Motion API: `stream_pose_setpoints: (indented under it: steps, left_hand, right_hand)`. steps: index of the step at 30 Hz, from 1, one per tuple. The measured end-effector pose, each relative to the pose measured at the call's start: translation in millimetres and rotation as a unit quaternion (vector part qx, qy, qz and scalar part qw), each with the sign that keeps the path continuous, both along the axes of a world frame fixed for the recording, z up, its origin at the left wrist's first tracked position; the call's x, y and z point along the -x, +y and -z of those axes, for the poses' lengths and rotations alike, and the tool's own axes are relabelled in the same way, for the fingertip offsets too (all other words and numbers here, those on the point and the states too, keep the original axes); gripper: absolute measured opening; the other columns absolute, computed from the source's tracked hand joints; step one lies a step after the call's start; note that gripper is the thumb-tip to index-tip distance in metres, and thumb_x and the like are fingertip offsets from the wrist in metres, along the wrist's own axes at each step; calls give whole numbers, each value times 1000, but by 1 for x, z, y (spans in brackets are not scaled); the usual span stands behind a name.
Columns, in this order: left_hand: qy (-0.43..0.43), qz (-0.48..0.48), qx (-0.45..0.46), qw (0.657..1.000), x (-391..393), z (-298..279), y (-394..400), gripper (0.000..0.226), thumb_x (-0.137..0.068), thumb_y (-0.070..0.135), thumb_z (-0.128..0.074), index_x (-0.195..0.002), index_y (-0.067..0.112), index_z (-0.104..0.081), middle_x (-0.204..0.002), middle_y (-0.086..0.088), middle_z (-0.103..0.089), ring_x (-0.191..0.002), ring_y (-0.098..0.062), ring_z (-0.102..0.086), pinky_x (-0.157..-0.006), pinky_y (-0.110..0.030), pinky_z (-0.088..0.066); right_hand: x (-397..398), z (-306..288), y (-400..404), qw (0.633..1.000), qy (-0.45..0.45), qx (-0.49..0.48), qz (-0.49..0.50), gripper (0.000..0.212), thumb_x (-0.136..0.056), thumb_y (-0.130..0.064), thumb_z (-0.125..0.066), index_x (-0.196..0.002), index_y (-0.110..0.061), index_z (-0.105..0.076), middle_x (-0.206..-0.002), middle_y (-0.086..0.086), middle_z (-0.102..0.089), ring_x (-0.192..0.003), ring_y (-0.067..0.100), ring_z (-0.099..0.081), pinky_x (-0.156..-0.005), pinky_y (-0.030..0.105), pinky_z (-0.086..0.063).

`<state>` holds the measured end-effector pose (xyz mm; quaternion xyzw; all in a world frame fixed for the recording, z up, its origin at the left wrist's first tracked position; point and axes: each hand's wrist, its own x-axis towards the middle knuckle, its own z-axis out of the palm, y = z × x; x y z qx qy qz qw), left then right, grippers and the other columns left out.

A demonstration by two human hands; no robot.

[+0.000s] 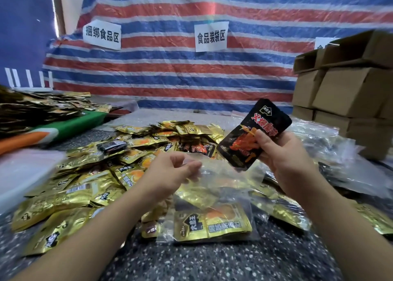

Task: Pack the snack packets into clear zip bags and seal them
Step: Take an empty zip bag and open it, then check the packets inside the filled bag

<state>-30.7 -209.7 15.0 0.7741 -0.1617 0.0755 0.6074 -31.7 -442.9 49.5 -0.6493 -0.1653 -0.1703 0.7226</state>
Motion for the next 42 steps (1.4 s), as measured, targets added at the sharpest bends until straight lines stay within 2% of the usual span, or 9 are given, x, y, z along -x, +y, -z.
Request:
stream_pose_setpoints:
  steps: [4,11,15,23,30,33,36,40,42]
  left_hand:
    - [-2,2,10,1000,2,-3,-1,20,-90,20,-65,-72,14,-69,-74,-7,-75,-59,-5,-65,-52,-14,-47]
    - [1,3,4,1000,1,-2,-1,16,-90,20,-65,-78,11,-71,-75,-5,-75,-62,-8,-66,-56,-15,-50]
    - [1,-6,3,1000,0,-2,-1,17,-91,20,-65,-79,9,-72,-74,-4,-75,-62,-7,-67,-57,-16,-50]
    - [-4,-4,3,1000,0,-2,0,18,-91,19,-66,-78,8,-72,-75,-6,-75,-63,-9,-67,-59,-18,-52]
    - [-6,7,9,1000,-1,-1,0,15,-88,19,-68,-79,8,-72,-77,-7,-75,-65,-13,-67,-61,-21,-52]
    - [-9,6,15,1000,-2,-1,1,15,-88,20,-68,-80,8,-72,-76,-7,-75,-65,-12,-68,-60,-20,-53]
    - [-11,7,27,1000,-2,-1,1,15,-88,19,-68,-80,7,-72,-74,-6,-75,-63,-11,-68,-58,-19,-52]
    - [-11,5,33,999,-2,-1,0,19,-90,19,-65,-77,8,-72,-73,-7,-75,-63,-12,-68,-57,-19,-52]
    - [-12,4,33,999,-1,-1,-1,21,-93,18,-63,-77,9,-72,-75,-8,-75,-63,-14,-69,-58,-20,-53]
  right_hand:
    - [-1,5,0,998,-19,59,24,33,-77,-33,-67,-103,-13,-64,-98,0,-77,-96,18,-73,-79,25,-59]
    - [-4,5,-4,999,-28,-25,-31,42,-79,-35,-69,-113,-12,-61,-112,6,-74,-109,22,-69,-95,38,-49]
    - [-1,7,-2,997,-24,65,-20,35,-77,-34,-69,-106,-15,-64,-103,2,-76,-100,17,-72,-83,28,-53]
    - [1,5,-4,998,-40,46,16,36,-79,-32,-64,-110,-13,-59,-99,-3,-77,-94,12,-73,-68,14,-55]
    - [-5,5,-5,996,-48,-58,-40,36,-82,-33,-66,-110,-13,-57,-110,3,-75,-110,20,-69,-92,34,-56]
    - [-4,9,-3,999,-39,-7,-36,42,-75,-39,-72,-107,-14,-60,-105,3,-76,-106,21,-70,-95,38,-56]
    - [1,10,-3,994,-25,105,-15,38,-77,-35,-69,-108,-14,-62,-102,6,-76,-106,42,-65,-92,59,-53]
    - [8,8,-3,976,-20,200,-82,29,-81,-23,-68,-108,-17,-64,-101,0,-76,-97,17,-73,-75,21,-57]
    - [9,8,-2,964,-12,253,-79,22,-88,-16,-67,-110,-20,-64,-102,-3,-76,-97,12,-72,-78,22,-57]
